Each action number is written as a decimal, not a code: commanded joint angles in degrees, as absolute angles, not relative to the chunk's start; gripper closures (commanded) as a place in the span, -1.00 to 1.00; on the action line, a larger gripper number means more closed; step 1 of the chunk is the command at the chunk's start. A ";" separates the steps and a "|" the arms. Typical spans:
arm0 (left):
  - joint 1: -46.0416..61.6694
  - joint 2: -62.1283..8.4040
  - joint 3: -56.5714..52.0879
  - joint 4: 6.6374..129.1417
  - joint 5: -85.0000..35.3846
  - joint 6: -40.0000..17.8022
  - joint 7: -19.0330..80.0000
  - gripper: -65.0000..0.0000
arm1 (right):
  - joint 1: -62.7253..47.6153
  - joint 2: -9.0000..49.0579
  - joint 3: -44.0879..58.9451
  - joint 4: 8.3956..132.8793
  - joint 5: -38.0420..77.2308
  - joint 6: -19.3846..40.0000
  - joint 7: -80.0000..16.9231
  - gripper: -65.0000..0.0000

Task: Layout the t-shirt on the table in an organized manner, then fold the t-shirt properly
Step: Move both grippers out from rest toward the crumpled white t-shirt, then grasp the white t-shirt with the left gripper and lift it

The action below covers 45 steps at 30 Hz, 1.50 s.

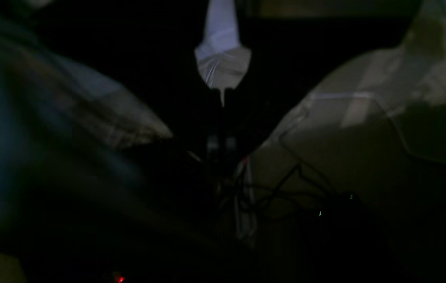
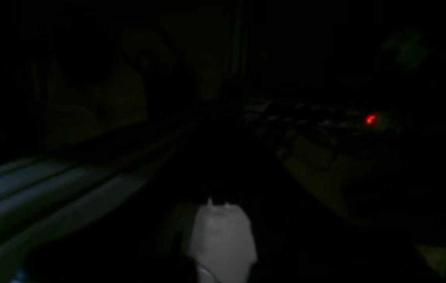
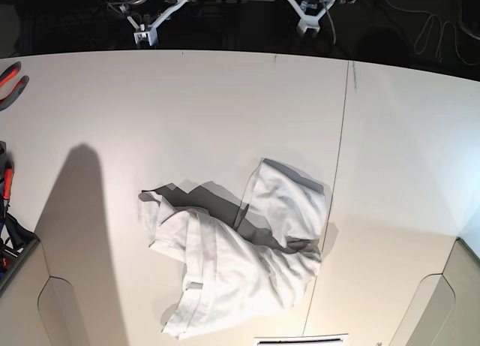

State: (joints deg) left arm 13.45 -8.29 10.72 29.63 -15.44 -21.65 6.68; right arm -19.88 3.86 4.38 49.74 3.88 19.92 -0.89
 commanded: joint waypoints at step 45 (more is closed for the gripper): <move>22.06 -16.38 -6.48 103.20 -26.92 -34.96 15.73 1.00 | -30.09 7.40 11.29 120.70 7.94 21.23 -4.64 1.00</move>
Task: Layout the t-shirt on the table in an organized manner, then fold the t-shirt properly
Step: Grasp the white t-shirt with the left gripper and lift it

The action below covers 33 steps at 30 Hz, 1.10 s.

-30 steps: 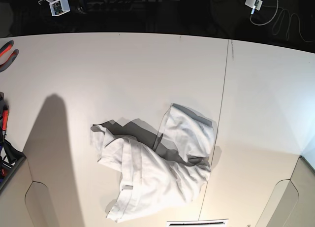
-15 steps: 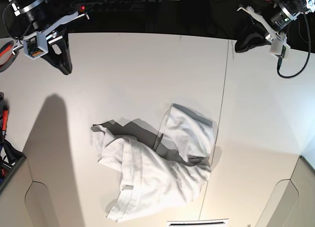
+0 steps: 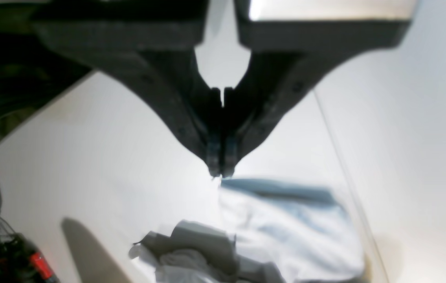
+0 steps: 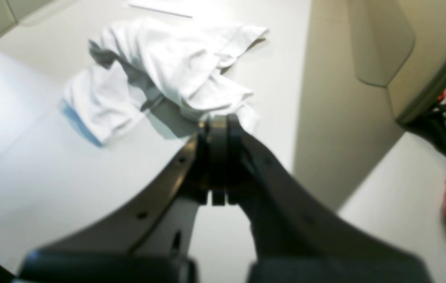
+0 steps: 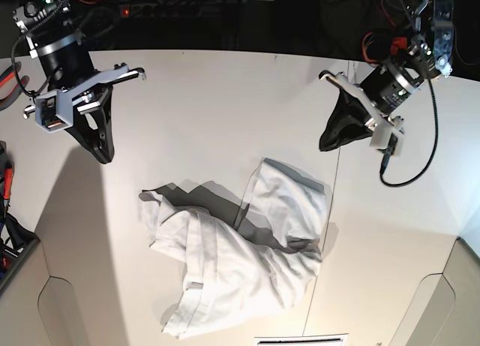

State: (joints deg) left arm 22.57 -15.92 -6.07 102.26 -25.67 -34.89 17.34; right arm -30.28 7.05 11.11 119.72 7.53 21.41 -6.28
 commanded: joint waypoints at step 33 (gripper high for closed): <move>-28.38 4.84 29.02 42.44 8.78 2.85 10.09 -0.07 | -25.17 3.29 19.86 118.54 6.39 15.64 -12.69 1.00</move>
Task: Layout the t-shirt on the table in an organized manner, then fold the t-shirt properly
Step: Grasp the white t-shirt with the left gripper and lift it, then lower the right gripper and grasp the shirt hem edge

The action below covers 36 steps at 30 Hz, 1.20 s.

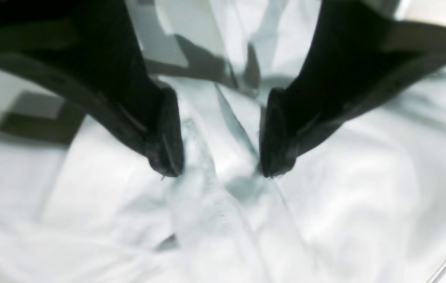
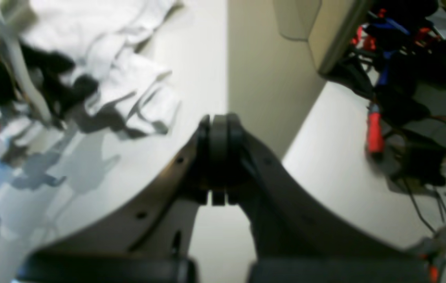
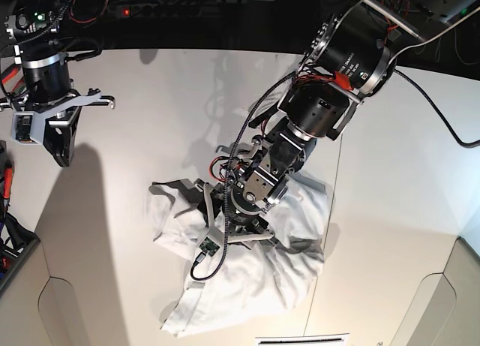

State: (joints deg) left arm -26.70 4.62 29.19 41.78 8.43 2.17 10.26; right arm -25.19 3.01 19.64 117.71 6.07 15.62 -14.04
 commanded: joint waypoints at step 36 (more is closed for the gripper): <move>-2.79 -29.50 20.86 100.62 -1.26 -6.63 32.14 0.17 | -5.67 3.86 5.45 98.78 -7.22 16.05 -13.32 0.14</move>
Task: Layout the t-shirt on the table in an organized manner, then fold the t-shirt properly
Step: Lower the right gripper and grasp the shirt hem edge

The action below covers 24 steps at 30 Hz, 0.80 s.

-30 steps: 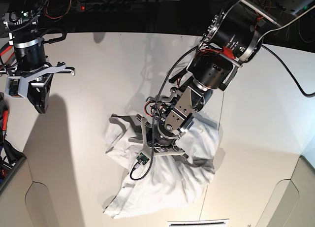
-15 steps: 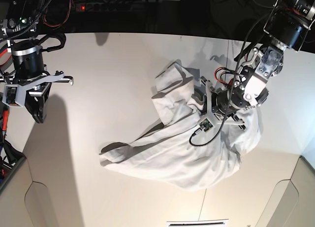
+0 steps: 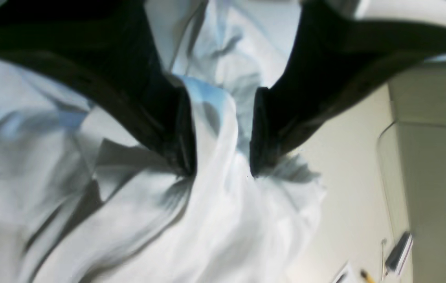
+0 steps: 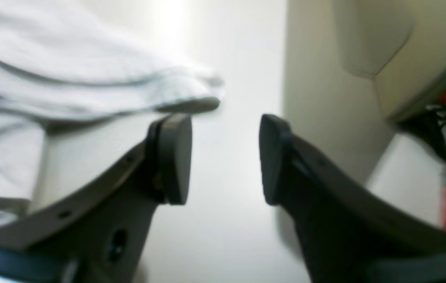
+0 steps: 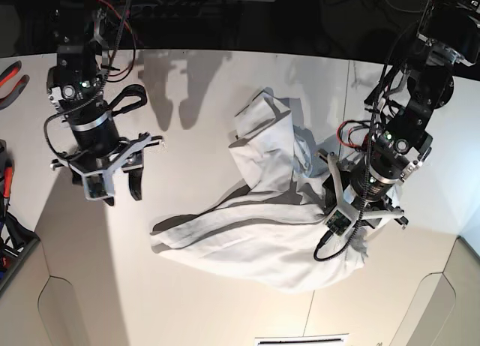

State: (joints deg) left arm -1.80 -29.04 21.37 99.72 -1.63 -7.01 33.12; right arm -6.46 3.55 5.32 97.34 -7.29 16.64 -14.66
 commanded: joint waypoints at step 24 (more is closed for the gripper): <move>0.36 -29.52 20.86 100.53 3.86 -3.42 33.54 0.17 | 29.30 7.90 -14.20 53.30 -29.61 7.60 -9.47 -0.15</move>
State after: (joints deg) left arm 1.23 -29.04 21.34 99.68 3.33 -4.16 34.30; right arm 27.92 7.62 -14.33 52.56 -29.39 7.97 -10.22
